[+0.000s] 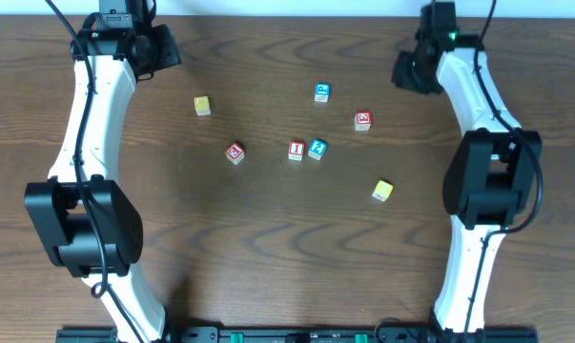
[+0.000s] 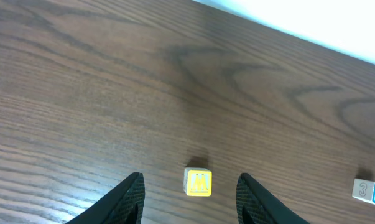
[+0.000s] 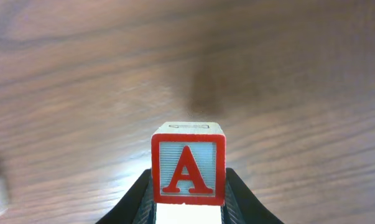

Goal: Spell out Ai2
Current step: 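Lift the red A block and carry it left of the I block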

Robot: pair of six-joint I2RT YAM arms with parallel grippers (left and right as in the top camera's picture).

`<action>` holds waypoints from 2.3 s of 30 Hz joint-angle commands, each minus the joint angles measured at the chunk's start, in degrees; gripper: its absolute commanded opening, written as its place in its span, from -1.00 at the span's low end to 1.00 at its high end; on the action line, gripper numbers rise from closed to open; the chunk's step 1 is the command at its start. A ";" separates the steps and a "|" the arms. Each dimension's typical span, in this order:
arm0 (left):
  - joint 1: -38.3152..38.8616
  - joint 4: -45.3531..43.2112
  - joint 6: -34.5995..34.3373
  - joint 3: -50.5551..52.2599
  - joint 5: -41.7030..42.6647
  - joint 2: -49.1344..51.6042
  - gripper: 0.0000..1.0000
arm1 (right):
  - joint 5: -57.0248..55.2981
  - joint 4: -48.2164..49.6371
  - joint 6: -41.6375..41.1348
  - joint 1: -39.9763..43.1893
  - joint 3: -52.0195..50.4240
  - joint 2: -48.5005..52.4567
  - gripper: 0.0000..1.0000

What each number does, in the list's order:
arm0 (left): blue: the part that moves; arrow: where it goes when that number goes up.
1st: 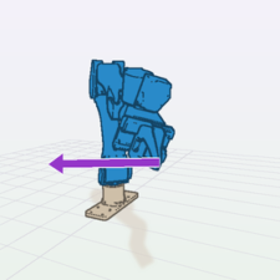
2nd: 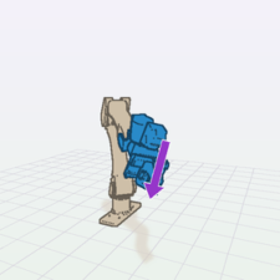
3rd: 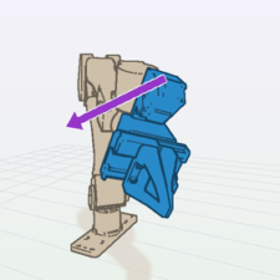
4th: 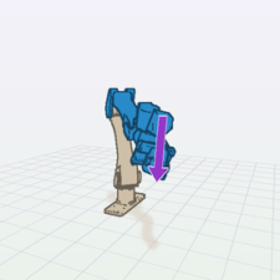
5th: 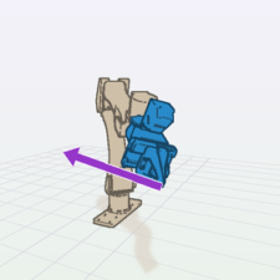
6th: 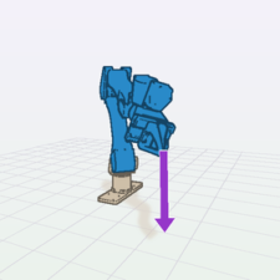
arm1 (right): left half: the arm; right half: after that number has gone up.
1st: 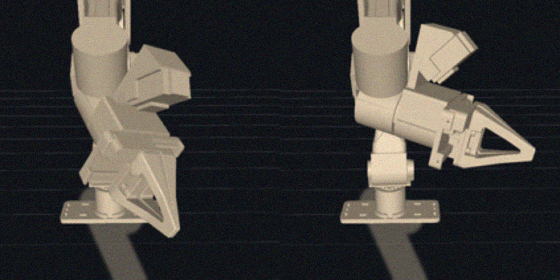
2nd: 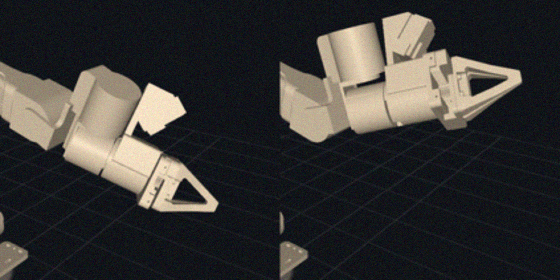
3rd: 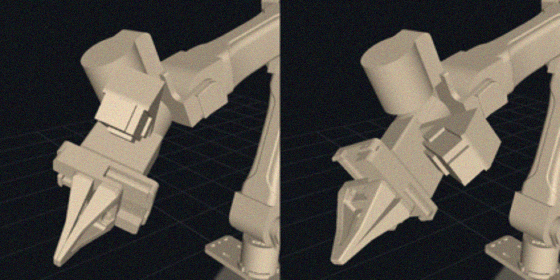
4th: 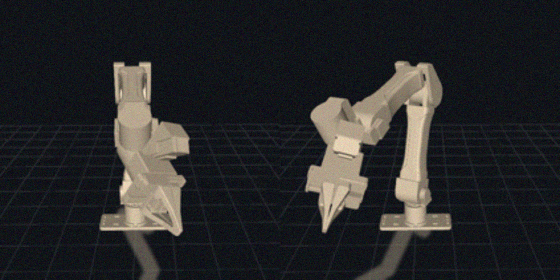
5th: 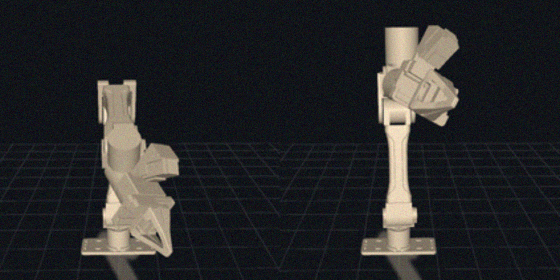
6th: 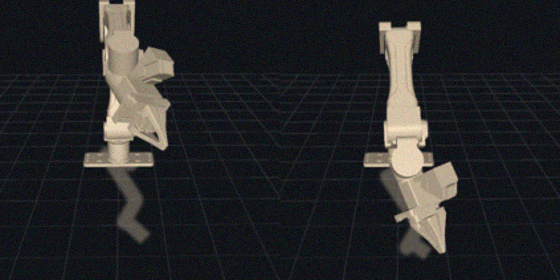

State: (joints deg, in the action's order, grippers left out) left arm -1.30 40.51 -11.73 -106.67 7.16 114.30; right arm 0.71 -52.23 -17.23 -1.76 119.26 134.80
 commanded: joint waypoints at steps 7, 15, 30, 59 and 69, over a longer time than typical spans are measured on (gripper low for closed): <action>-1.22 -0.76 1.05 -0.81 -0.50 -0.72 -0.02 | 0.85 -14.86 0.59 -13.70 17.70 -0.24 -0.97; -8.46 0.92 0.81 -0.81 2.10 -0.74 -0.02 | 1.27 -22.97 -10.71 -28.09 18.14 -0.24 -0.97; -10.69 1.25 2.80 -0.81 3.43 -0.74 -0.02 | -5.20 -28.85 -14.47 -38.29 17.35 -1.20 -0.98; -6.86 1.05 4.11 -0.70 3.19 -0.50 0.03 | -5.68 -13.33 12.72 -34.51 16.22 -12.79 -0.97; -7.02 1.05 5.95 -0.70 2.78 -0.46 0.04 | -7.69 2.64 6.51 -36.57 -17.79 -34.53 -0.97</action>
State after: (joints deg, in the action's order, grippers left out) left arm -8.19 41.58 -7.03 -106.67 10.22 114.30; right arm -7.53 -51.07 -6.90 -36.95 106.78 103.74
